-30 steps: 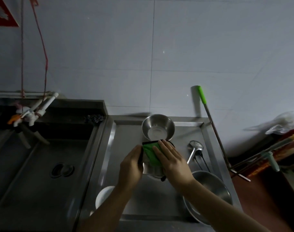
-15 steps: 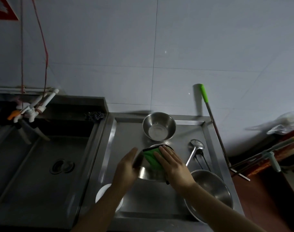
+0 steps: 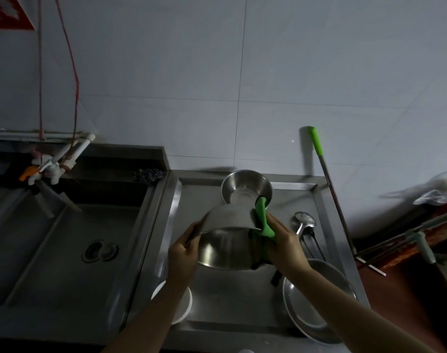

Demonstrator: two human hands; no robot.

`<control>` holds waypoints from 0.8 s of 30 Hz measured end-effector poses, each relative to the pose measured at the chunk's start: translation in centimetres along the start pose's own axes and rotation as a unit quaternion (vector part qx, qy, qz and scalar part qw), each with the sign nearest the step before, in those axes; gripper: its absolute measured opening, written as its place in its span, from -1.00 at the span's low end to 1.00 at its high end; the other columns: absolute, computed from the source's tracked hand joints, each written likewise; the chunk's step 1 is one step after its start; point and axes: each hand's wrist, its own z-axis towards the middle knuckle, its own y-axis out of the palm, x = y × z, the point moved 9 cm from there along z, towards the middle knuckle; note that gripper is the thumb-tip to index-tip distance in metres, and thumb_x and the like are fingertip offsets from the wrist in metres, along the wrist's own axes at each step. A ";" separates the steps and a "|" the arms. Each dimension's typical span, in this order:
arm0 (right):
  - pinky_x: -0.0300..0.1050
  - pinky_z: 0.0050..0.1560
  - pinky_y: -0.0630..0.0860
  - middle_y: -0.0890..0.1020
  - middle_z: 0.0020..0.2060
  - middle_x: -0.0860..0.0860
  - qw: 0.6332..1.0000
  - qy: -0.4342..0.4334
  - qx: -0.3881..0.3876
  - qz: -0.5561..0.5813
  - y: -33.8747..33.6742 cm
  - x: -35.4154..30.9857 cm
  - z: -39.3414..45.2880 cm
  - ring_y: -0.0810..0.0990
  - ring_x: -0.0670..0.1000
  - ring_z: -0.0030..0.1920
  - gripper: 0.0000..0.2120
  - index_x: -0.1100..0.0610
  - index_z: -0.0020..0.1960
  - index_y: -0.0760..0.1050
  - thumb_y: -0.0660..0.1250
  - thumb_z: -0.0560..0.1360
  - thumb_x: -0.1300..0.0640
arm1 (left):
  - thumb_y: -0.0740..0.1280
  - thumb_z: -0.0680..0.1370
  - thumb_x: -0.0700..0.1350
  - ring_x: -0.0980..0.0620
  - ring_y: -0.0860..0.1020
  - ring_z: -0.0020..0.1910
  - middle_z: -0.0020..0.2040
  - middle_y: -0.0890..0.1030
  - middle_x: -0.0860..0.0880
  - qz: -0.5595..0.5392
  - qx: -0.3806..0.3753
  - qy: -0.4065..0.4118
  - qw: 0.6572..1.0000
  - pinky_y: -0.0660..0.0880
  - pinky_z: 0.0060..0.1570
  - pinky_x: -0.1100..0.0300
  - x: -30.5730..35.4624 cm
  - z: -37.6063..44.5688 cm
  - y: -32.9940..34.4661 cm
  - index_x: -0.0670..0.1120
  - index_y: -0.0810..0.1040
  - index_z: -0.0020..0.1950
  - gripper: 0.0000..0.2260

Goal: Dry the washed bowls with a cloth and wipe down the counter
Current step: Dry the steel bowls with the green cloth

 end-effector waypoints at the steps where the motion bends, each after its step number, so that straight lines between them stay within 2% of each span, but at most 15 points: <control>1: 0.01 0.29 0.54 0.40 0.48 0.06 0.999 -0.017 -0.010 -0.027 0.5 -0.1 0.1 0.45 0.09 0.42 -0.28 -0.02 0.54 0.27 0.37 0.47 0.38 | 0.36 0.61 -0.10 0.03 0.61 0.23 0.20 0.65 0.08 0.039 -0.037 -0.002 0.999 0.47 0.23 0.34 -0.1 0.3 0.7 0.09 0.53 0.34 -0.69; 2: 0.10 0.28 0.54 0.36 0.50 0.09 0.997 -0.038 -0.016 -0.067 1.0 -0.2 0.0 0.41 0.14 0.45 -0.26 0.02 0.55 0.26 0.39 0.46 0.38 | 0.36 0.60 -0.04 -0.01 0.56 0.30 0.27 0.62 0.04 0.093 -0.075 -0.002 0.993 0.41 0.26 0.38 -0.3 0.6 1.4 0.07 0.49 0.40 -0.64; 3: 0.19 0.28 0.53 0.34 0.51 0.15 0.992 -0.063 -0.019 -0.109 1.5 -0.2 -0.1 0.37 0.20 0.47 -0.24 0.07 0.56 0.25 0.44 0.44 0.37 | 0.37 0.60 -0.03 -0.04 0.48 0.40 0.38 0.54 -0.03 0.148 -0.103 0.015 0.983 0.34 0.33 0.33 -0.3 0.8 2.0 0.02 0.42 0.48 -0.56; 5: 0.31 0.31 0.46 0.33 0.50 0.22 0.978 -0.105 -0.022 -0.181 2.3 -0.6 -0.3 0.29 0.29 0.50 -0.25 0.12 0.54 0.27 0.48 0.43 0.29 | 0.37 0.59 -0.05 -0.07 0.33 0.51 0.52 0.37 -0.11 0.244 -0.114 0.099 0.958 0.25 0.44 0.18 0.8 0.6 3.4 -0.06 0.31 0.56 -0.45; 7: 0.34 0.34 0.41 0.35 0.49 0.25 0.968 -0.134 -0.029 -0.209 3.1 -1.7 -0.5 0.29 0.31 0.49 -0.39 0.17 0.51 0.34 0.39 0.50 0.15 | 0.34 0.58 -0.05 -0.03 0.39 0.47 0.49 0.41 -0.08 0.270 -0.115 0.199 0.935 0.35 0.45 0.07 3.2 -0.4 5.0 -0.03 0.35 0.53 -0.48; 9: 0.33 0.34 0.41 0.37 0.47 0.25 0.966 -0.141 -0.026 -0.214 3.7 -3.0 -0.4 0.32 0.32 0.48 -0.46 0.20 0.49 0.38 0.26 0.54 0.05 | 0.34 0.54 -0.20 0.04 0.49 0.35 0.38 0.52 0.01 0.228 -0.123 0.215 0.942 0.47 0.32 0.07 5.5 -0.9 5.4 0.03 0.42 0.46 -0.51; 11: 0.30 0.36 0.40 0.37 0.48 0.21 0.965 -0.152 -0.030 -0.213 3.9 -4.2 -0.4 0.32 0.28 0.49 -0.44 0.18 0.50 0.38 0.24 0.54 0.01 | 0.32 0.51 -0.38 0.06 0.57 0.20 0.22 0.62 0.06 0.176 -0.100 0.197 0.959 0.52 0.20 0.17 6.5 -0.8 4.7 0.05 0.51 0.35 -0.51; 14: 0.17 0.44 0.35 0.32 0.52 0.14 0.964 -0.183 -0.040 -0.189 2.8 -4.9 -0.7 0.28 0.17 0.53 -0.39 0.13 0.53 0.33 0.29 0.54 -0.08 | 0.37 0.50 -0.45 0.08 0.61 0.22 0.23 0.66 0.04 0.075 -0.014 0.193 0.978 0.48 0.25 0.31 5.8 -0.6 1.3 -0.10 0.60 0.33 -0.55; 16: 0.12 0.38 0.45 0.29 0.54 0.12 0.980 -0.155 -0.029 -0.123 1.1 -3.7 -0.6 0.32 0.12 0.51 -0.36 0.13 0.55 0.28 0.33 0.51 0.04 | 0.35 0.50 -0.50 0.14 0.59 0.26 0.26 0.63 0.03 0.003 0.028 0.141 0.990 0.45 0.31 0.30 3.7 -0.3 -0.7 -0.12 0.59 0.33 -0.53; 18: 0.10 0.29 0.54 0.27 0.55 0.13 0.989 -0.129 -0.019 -0.067 0.4 -2.6 -0.4 0.37 0.11 0.49 -0.30 0.14 0.57 0.22 0.41 0.49 0.22 | 0.28 0.49 -0.54 0.18 0.57 0.27 0.24 0.63 0.15 -0.044 0.023 0.068 0.996 0.43 0.30 0.34 2.0 0.0 -1.2 -0.06 0.57 0.34 -0.46; 20: 0.15 0.26 0.55 0.28 0.54 0.14 0.992 -0.111 -0.006 -0.067 0.9 -2.2 0.1 0.36 0.16 0.48 -0.20 0.11 0.57 0.20 0.46 0.43 0.39 | 0.31 0.54 -0.44 0.16 0.57 0.26 0.18 0.61 0.33 -0.008 -0.009 0.042 0.999 0.40 0.24 0.46 1.3 0.4 -0.4 -0.01 0.54 0.35 -0.53; 21: 0.19 0.28 0.52 0.29 0.54 0.15 0.991 -0.108 -0.004 -0.081 1.3 -2.1 0.3 0.34 0.18 0.49 -0.16 0.08 0.57 0.20 0.47 0.41 0.42 | 0.35 0.57 -0.32 0.11 0.57 0.27 0.20 0.60 0.32 0.046 -0.022 0.022 0.998 0.37 0.20 0.51 0.6 0.7 -0.1 0.00 0.52 0.38 -0.59; 22: 0.24 0.32 0.48 0.29 0.54 0.16 0.988 -0.116 -0.006 -0.105 1.7 -2.1 0.3 0.30 0.20 0.51 -0.13 0.06 0.58 0.18 0.49 0.40 0.41 | 0.39 0.58 -0.21 0.02 0.56 0.29 0.26 0.59 0.21 0.092 -0.040 -0.023 0.995 0.36 0.20 0.47 -1.0 1.0 0.3 -0.03 0.48 0.43 -0.59; 23: 0.29 0.35 0.43 0.28 0.54 0.18 0.983 -0.130 -0.013 -0.133 2.2 -2.0 0.2 0.25 0.22 0.53 -0.11 0.04 0.59 0.16 0.50 0.39 0.38 | 0.40 0.59 -0.14 -0.09 0.54 0.29 0.34 0.56 0.04 0.105 -0.061 -0.115 0.986 0.38 0.23 0.34 -2.9 0.8 0.7 -0.08 0.43 0.47 -0.55; 24: 0.33 0.37 0.39 0.26 0.54 0.20 0.976 -0.143 -0.021 -0.160 2.5 -2.0 0.0 0.21 0.24 0.55 -0.12 0.03 0.59 0.14 0.49 0.41 0.34 | 0.36 0.61 -0.14 -0.19 0.53 0.23 0.35 0.53 -0.13 0.041 -0.061 -0.250 0.965 0.43 0.23 0.12 -5.3 -0.3 1.0 -0.15 0.42 0.45 -0.59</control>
